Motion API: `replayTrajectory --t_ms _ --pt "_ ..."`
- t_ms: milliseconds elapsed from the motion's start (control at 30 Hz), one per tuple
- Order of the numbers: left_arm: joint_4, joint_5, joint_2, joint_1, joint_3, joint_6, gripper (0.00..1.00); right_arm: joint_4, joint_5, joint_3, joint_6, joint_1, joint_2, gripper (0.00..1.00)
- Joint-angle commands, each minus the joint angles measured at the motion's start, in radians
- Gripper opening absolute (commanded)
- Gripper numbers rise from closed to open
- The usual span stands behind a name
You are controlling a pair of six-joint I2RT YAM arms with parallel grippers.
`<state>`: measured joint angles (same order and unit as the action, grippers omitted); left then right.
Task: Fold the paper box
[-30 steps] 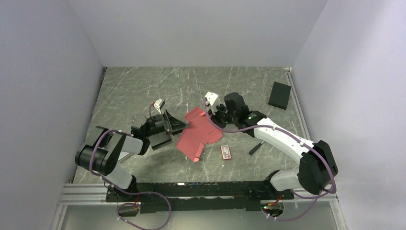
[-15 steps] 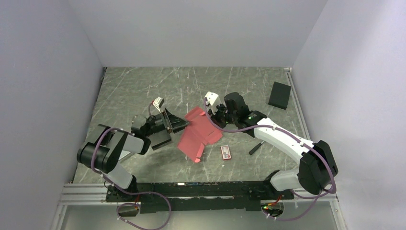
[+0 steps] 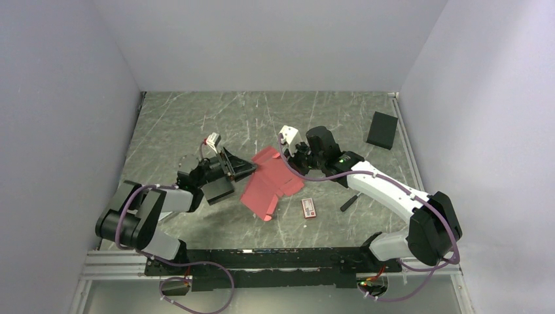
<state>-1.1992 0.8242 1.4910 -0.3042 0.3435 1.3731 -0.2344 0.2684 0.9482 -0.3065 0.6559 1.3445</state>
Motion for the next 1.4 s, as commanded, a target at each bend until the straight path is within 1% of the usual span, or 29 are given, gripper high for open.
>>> replayTrajectory --t_ms 0,67,433,533,700,933,1033,1133,1267,1367 --pt "0.16 -0.001 -0.052 0.002 0.044 -0.089 0.49 0.046 0.009 0.018 -0.005 0.001 -0.018 0.0" --pt "0.187 0.002 -0.058 0.001 0.05 -0.1 0.47 0.045 0.009 0.018 -0.005 0.002 -0.016 0.0" --pt "0.294 0.006 -0.055 -0.024 0.088 -0.149 0.45 0.046 0.008 0.02 -0.003 0.003 -0.015 0.0" --pt "0.348 -0.001 -0.06 -0.033 0.104 -0.176 0.4 0.045 0.011 0.021 -0.002 0.002 -0.016 0.0" --pt "0.445 -0.022 -0.072 -0.05 0.136 -0.226 0.39 0.045 0.012 0.021 0.001 0.002 -0.018 0.0" --pt "0.501 -0.029 -0.063 -0.062 0.164 -0.257 0.26 0.047 0.02 0.021 0.006 0.003 -0.024 0.0" --pt "0.553 -0.034 -0.062 -0.069 0.182 -0.283 0.26 0.046 0.017 0.021 0.006 0.004 -0.025 0.0" --pt "0.583 -0.025 -0.063 -0.073 0.198 -0.297 0.29 0.048 0.007 0.023 0.006 0.005 -0.025 0.0" --pt "0.643 -0.018 -0.066 -0.078 0.215 -0.325 0.29 0.05 -0.002 0.022 0.009 0.005 -0.026 0.0" --pt "0.659 -0.001 -0.063 -0.08 0.221 -0.336 0.29 0.051 -0.01 0.023 0.009 0.005 -0.024 0.0"
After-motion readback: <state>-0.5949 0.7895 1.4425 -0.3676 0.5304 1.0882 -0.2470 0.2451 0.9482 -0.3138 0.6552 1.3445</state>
